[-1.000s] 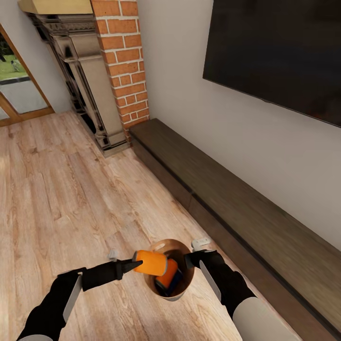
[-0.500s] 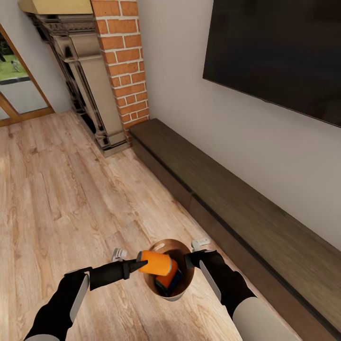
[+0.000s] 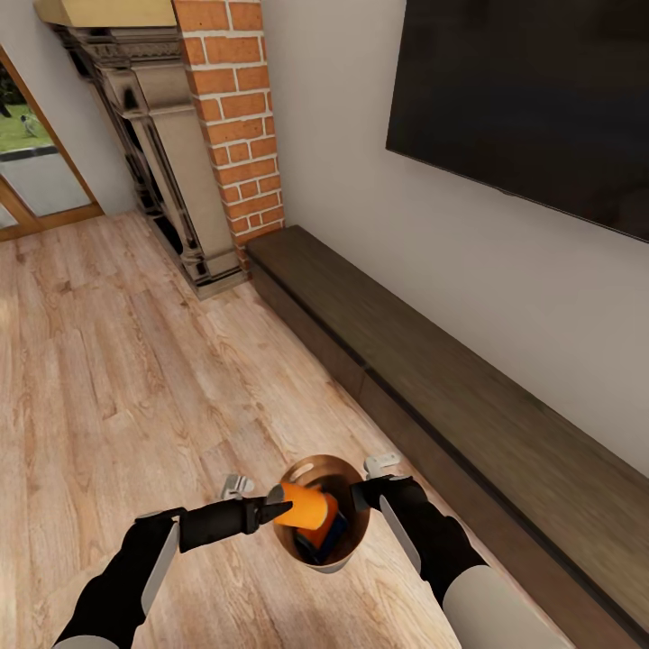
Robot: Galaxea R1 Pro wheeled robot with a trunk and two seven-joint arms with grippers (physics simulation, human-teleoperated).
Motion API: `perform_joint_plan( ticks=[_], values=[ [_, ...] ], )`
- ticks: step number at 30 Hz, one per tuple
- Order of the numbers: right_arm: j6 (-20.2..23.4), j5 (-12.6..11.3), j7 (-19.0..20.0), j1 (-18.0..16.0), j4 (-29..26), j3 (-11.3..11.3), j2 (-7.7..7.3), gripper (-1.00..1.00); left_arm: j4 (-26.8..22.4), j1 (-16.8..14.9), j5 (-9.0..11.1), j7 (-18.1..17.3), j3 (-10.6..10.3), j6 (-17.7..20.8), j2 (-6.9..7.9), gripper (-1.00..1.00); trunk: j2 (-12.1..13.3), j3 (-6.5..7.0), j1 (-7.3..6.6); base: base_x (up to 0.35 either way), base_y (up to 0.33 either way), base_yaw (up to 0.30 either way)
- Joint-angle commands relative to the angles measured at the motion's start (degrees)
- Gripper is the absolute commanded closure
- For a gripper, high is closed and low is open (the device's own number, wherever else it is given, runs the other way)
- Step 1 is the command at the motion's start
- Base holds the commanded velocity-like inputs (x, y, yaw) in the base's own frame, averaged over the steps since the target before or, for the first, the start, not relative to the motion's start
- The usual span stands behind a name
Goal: Put the three can of soda from the living room inside the tash can in the kitchen.
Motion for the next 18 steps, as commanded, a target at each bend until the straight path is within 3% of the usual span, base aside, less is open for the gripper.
perform_joint_plan(
  ticks=[1,8,9,11,12,16,18],
  values=[
    [-0.04,-0.81,0.3,-0.01,-0.01,-0.01,0.02,1.0,0.0,0.01,0.0,0.03,-0.03,0.0,0.0,-1.0,0.0,0.0,0.0,0.0,0.0,0.0],
    [-0.04,-0.78,0.3,-0.01,-0.01,-0.01,0.02,1.0,-0.05,0.03,0.18,-1.34,-0.1,0.08,0.09,-1.0,0.0,0.0,0.0,0.0,0.0,0.0],
    [-0.04,-0.77,0.3,-0.01,-0.01,-0.01,0.02,1.0,-0.07,0.03,0.21,-2.8,-0.01,0.11,0.17,-1.0,0.0,0.0,0.0,0.0,0.0,0.0],
    [-0.04,-0.77,0.3,0.0,-0.01,-0.01,0.02,1.0,-0.04,0.03,0.12,-9.93,0.25,0.15,0.67,-1.0,0.0,0.0,0.0,0.0,0.0,0.0],
    [-0.04,-0.77,0.3,0.0,-0.01,-0.01,0.02,1.0,-0.01,0.03,0.1,-11.54,0.28,0.16,0.98,-1.0,0.0,0.0,0.0,0.0,0.0,0.0],
    [-0.04,-0.76,0.3,-0.01,-0.01,-0.01,0.02,1.0,0.15,0.03,0.07,-19.55,0.48,0.17,4.24,-1.0,0.0,0.0,0.0,0.0,0.0,0.0],
    [-0.04,-0.76,0.3,-0.01,-0.01,-0.01,0.02,1.0,0.33,0.03,0.03,-24.73,0.83,0.17,6.68,-1.0,0.0,0.0,0.0,0.0,0.0,0.0]
  ],
)
